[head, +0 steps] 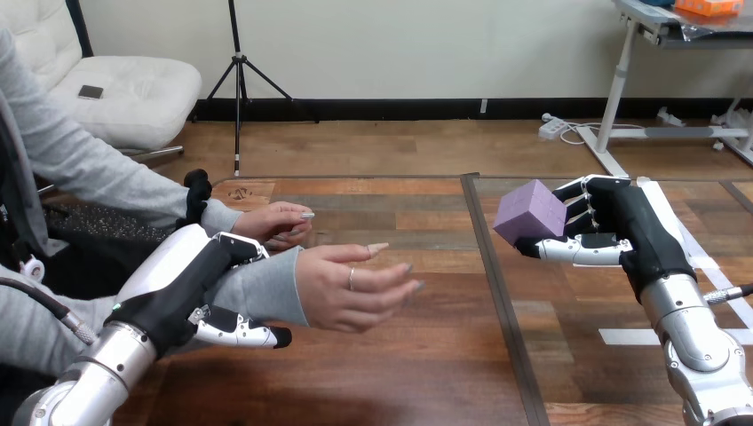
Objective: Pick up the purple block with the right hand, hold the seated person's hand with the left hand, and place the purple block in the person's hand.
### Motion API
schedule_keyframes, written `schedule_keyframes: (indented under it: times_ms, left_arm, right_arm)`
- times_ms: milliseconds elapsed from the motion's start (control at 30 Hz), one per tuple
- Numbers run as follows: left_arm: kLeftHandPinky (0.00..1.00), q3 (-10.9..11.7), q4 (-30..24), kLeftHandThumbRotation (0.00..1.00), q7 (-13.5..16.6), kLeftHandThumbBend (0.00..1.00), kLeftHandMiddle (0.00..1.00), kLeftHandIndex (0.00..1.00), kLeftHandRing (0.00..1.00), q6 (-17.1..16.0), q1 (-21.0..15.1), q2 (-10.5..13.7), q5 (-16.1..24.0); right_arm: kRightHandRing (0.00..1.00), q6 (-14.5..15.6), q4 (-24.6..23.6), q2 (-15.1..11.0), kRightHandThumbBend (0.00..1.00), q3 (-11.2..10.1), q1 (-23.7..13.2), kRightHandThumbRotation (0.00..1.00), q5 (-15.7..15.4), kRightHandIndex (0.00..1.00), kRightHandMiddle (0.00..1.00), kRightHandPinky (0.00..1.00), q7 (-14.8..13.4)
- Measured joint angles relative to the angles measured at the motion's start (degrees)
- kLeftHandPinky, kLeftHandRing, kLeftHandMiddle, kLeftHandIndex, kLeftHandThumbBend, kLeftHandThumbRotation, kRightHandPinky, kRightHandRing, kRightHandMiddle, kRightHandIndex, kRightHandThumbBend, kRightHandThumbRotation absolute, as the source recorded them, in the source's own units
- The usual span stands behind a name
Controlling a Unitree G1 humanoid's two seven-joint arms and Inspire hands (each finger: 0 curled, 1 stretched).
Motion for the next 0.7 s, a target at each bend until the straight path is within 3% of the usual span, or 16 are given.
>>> schedule_keyframes:
  times_ms: [467, 700]
  left_arm:
    - [0.38, 0.1, -0.1, 0.00, -0.1, 0.83, 0.45, 0.45, 0.42, 0.2, 0.0, 1.1, 1.4]
    - [0.40, 0.1, -1.4, 0.00, -2.1, 0.82, 0.48, 0.48, 0.45, 1.7, 0.0, 2.1, 1.9]
  right_arm:
    - [0.38, 0.0, 0.0, 0.0, 0.87, -0.3, 0.0, 0.00, 0.0, 0.43, 0.42, 0.36, 0.0]
    - [0.39, 0.0, 0.0, 0.0, 0.87, -0.8, 0.0, 0.00, 0.1, 0.43, 0.42, 0.37, 0.1]
